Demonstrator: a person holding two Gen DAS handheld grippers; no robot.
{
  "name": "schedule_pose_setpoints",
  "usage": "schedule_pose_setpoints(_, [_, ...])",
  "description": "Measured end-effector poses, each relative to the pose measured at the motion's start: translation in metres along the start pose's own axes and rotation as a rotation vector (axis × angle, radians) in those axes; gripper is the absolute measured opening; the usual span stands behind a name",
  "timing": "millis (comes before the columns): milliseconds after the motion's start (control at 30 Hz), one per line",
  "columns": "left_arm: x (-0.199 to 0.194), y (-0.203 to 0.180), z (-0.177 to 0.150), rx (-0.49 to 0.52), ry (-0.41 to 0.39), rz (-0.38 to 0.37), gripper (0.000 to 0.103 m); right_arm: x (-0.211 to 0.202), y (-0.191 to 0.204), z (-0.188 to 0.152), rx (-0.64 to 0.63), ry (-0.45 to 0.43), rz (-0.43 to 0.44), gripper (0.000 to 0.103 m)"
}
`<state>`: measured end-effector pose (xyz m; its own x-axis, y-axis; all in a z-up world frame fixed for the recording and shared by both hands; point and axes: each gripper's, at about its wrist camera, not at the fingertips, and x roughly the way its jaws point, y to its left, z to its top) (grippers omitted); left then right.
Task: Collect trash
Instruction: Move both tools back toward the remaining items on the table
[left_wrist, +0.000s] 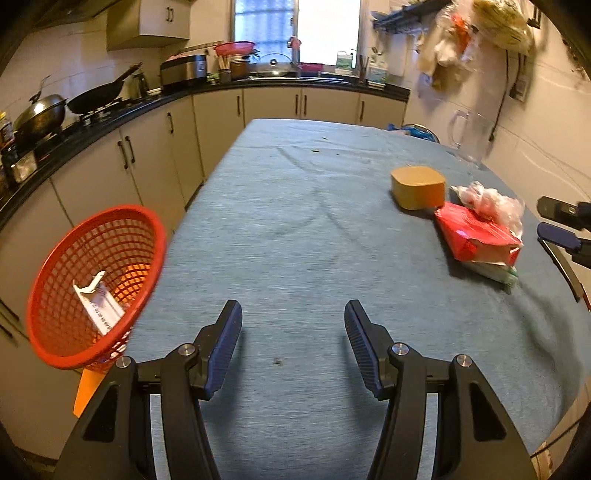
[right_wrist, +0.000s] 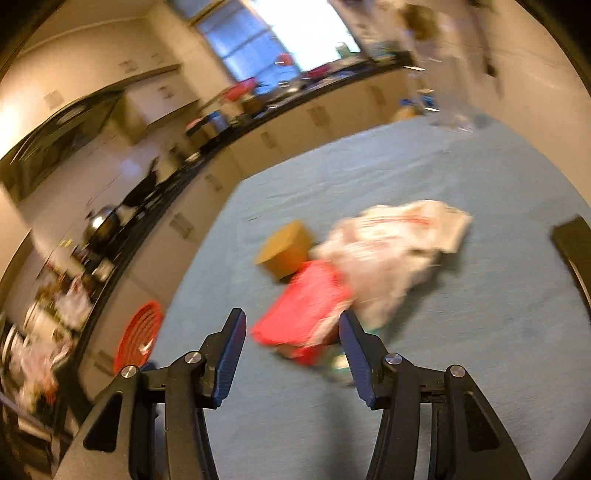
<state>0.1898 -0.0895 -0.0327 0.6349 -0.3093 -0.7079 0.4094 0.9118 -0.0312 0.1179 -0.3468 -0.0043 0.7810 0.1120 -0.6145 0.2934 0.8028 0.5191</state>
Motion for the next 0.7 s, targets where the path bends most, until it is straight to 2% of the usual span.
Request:
schedule_pose_setpoints(267, [0.005, -0.01, 0.004, 0.013, 0.017, -0.032, 0.057, 0.021, -0.031, 0.029, 0.061, 0.022, -0.072, 0.057])
schedule_pose_setpoints(500, [0.005, -0.021, 0.015, 0.041, 0.023, -0.056, 0.057, 0.05, -0.04, 0.032, 0.107, 0.073, -0.073, 0.056])
schedule_pose_setpoints(533, [0.005, -0.024, 0.017, 0.051, 0.024, -0.058, 0.057, 0.051, -0.042, 0.032, 0.107, 0.072, -0.075, 0.051])
schedule_pose_setpoints(567, [0.004, -0.028, 0.019, 0.061, 0.022, -0.061, 0.057, 0.05, -0.043, 0.032, 0.103, 0.067, -0.08, 0.033])
schedule_pose_setpoints(700, [0.006, -0.041, 0.03, 0.075, 0.032, -0.098, 0.057, 0.038, -0.046, 0.028, 0.096, 0.041, -0.06, 0.026])
